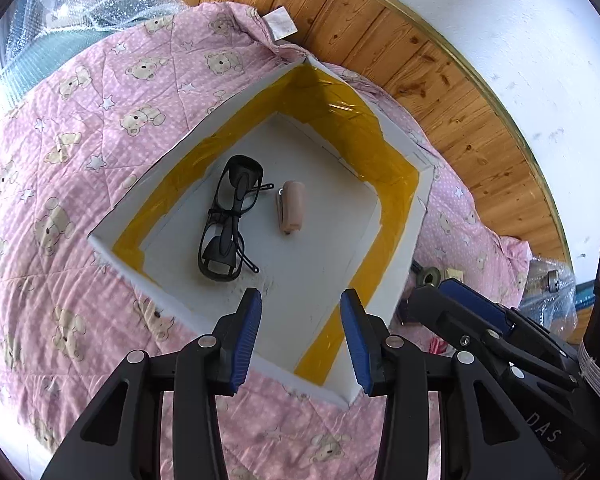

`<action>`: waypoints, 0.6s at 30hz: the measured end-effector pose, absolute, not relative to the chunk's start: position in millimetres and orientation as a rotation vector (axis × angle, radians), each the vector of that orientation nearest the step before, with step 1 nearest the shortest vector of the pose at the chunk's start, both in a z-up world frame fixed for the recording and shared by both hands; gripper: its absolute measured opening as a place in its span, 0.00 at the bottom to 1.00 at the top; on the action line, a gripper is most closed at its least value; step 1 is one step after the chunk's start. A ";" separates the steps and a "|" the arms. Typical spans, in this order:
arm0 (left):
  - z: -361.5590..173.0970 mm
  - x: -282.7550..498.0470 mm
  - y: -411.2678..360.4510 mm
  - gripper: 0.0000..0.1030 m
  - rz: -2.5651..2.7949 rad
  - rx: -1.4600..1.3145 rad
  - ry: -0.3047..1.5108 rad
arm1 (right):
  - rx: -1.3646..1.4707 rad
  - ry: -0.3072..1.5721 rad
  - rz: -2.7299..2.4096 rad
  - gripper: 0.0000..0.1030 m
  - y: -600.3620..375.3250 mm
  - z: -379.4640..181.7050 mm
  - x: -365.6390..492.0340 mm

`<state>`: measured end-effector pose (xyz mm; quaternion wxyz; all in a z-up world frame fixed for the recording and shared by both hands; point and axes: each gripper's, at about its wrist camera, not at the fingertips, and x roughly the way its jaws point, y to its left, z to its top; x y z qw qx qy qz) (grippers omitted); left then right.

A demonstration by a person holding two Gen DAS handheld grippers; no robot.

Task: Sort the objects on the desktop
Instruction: 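Open both grippers to drop the glasses and pink cylinder into the box, then withdraw both grippers from the box back toward the remaining items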

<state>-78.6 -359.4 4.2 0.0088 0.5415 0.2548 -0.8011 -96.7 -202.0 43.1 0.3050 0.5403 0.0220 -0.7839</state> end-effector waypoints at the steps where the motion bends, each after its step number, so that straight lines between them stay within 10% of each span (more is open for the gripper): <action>1: 6.3 -75.2 -358.4 0.42 -2.510 1.692 0.794 | 1.428 0.058 -2.078 0.47 -201.1 44.3 -93.9; 18: 26.8 -38.3 -347.2 0.42 -2.551 1.683 0.798 | 1.392 0.055 -2.112 0.47 -182.9 64.5 -51.2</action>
